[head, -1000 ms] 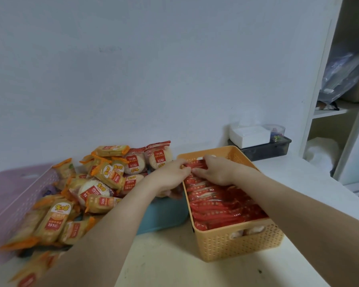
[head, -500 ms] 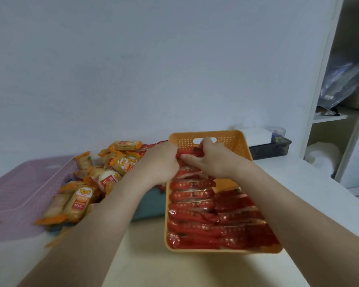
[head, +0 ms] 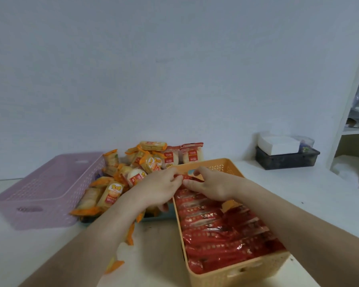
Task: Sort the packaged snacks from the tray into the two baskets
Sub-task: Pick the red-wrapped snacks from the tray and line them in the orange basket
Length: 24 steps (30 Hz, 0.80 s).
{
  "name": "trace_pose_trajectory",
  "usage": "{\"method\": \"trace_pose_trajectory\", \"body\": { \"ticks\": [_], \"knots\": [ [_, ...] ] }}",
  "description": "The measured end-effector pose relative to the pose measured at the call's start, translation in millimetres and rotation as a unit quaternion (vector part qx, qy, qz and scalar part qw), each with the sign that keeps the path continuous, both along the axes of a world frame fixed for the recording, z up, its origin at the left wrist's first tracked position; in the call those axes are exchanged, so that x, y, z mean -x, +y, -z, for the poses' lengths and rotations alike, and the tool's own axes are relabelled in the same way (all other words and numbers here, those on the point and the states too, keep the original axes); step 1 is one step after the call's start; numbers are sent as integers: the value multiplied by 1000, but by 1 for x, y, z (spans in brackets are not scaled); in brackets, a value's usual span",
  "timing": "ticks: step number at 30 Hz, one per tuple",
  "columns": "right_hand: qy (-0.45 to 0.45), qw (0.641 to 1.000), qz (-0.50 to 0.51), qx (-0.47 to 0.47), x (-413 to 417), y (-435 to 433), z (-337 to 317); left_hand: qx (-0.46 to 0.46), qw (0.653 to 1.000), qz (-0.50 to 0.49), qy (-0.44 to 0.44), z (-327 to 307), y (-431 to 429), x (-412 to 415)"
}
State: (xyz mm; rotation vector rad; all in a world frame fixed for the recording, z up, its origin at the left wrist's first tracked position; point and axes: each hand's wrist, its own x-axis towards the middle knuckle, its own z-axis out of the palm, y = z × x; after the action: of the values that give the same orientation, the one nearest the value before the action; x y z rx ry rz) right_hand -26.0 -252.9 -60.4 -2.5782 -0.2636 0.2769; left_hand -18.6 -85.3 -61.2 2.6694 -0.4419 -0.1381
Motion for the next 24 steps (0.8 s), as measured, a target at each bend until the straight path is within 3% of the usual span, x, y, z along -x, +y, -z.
{"method": "trace_pose_trajectory", "body": {
  "ticks": [4, 8, 10, 12, 15, 17, 20, 24],
  "knots": [
    [44, 998, -4, 35, -4, -1, -22, -30, 990, 1, -140, -11, 9, -17],
    [-107, 993, 43, 29, -47, -14, -60, 30, 967, -70, -244, -28, 13, -64],
    [-159, 986, 48, 16, -73, -21, -68, -17, 968, -48, -245, -29, 9, -84],
    [-152, 985, 27, 72, -109, -24, -63, -117, 967, -12, -225, -25, 1, -113],
    [-88, 981, -23, 170, -158, -19, -37, -297, 920, 44, -252, -12, -9, -149],
    [-94, 968, -46, 227, -178, -13, -20, -365, 893, 40, -262, -5, -10, -162],
    [-115, 952, -56, 279, -199, -10, -1, -403, 879, 28, -255, 4, -12, -175],
    [-176, 937, -39, 299, -207, -14, 9, -375, 894, 20, -244, 2, -15, -182]
  ]
}}
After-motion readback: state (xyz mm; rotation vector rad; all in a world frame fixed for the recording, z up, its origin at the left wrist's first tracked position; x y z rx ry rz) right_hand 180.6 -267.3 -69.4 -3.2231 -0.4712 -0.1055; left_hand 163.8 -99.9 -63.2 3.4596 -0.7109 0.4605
